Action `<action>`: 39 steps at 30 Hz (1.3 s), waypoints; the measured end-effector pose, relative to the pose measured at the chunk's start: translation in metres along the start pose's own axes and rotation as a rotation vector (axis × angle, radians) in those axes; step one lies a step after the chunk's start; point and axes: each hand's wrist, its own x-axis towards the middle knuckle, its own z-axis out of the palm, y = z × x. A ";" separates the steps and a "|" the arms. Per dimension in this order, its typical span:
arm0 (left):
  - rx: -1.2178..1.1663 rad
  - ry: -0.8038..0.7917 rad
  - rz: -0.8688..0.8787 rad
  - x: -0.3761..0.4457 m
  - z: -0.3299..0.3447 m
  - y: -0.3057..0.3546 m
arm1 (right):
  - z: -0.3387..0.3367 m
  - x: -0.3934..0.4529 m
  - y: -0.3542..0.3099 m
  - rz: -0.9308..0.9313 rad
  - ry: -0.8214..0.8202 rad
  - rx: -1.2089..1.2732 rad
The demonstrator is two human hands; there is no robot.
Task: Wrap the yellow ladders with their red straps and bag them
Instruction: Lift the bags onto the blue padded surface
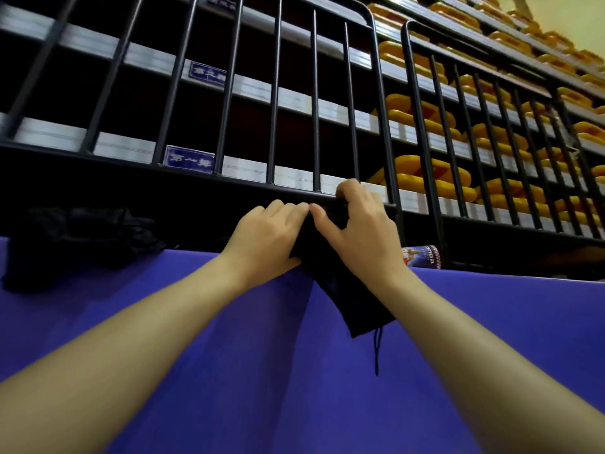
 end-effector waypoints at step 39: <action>0.069 -0.377 -0.430 -0.062 -0.029 -0.085 | 0.120 -0.005 -0.073 -0.045 -0.322 0.037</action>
